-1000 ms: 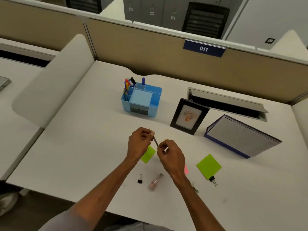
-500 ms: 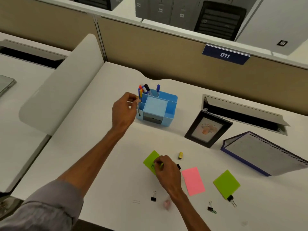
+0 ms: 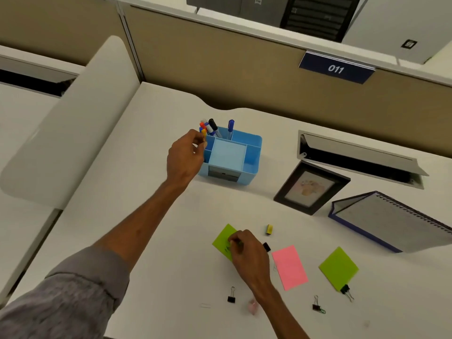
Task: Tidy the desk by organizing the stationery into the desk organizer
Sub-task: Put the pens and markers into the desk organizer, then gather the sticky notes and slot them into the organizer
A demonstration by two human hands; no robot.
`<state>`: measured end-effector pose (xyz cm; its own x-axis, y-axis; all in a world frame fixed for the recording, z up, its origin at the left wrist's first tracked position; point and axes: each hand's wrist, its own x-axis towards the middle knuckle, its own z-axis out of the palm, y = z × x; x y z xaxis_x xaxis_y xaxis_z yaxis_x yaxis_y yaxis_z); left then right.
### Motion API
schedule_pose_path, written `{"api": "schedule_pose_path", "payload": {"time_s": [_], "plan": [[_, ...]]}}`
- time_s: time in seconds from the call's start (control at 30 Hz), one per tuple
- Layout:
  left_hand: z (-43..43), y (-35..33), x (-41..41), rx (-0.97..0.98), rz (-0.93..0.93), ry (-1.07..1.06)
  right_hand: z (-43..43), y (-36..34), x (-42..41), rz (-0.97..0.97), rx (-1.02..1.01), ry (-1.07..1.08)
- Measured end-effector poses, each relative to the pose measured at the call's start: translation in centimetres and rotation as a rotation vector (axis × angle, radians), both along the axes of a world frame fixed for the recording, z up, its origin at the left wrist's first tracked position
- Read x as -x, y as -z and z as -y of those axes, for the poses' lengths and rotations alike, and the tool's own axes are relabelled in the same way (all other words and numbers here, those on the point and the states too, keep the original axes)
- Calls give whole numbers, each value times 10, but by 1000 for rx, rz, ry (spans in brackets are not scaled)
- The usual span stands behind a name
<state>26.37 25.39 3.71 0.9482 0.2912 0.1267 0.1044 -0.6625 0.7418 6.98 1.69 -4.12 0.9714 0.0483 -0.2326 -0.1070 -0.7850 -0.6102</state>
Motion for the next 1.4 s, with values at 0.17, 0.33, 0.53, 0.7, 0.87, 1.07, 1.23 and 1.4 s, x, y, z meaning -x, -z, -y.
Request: {"api": "schedule_pose_path", "payload": {"time_s": [0.17, 0.33, 0.53, 0.7, 0.87, 1.07, 1.23, 1.4], "plan": [[3, 9, 4, -9, -39, 0, 13, -1, 6, -12, -18, 49], [10, 6, 13, -12, 6, -44, 25, -7, 15, -3, -6, 56], [43, 2, 52, -17, 164, -101, 41, -13, 36, -17, -13, 19], [93, 2, 93, 39, 165, -30, 60, -17, 64, -12, -37, 32], [149, 15, 142, 4, 35, 121, 88, -19, 85, 64, -81, 99], [205, 53, 178, -113, -176, 533, 131, -16, 85, 163, -10, 229], [229, 69, 187, -291, -253, 647, 156, -5, 78, 82, 271, 265], [239, 73, 188, -317, -293, 674, 158, 1, 76, 4, 388, 255]]}}
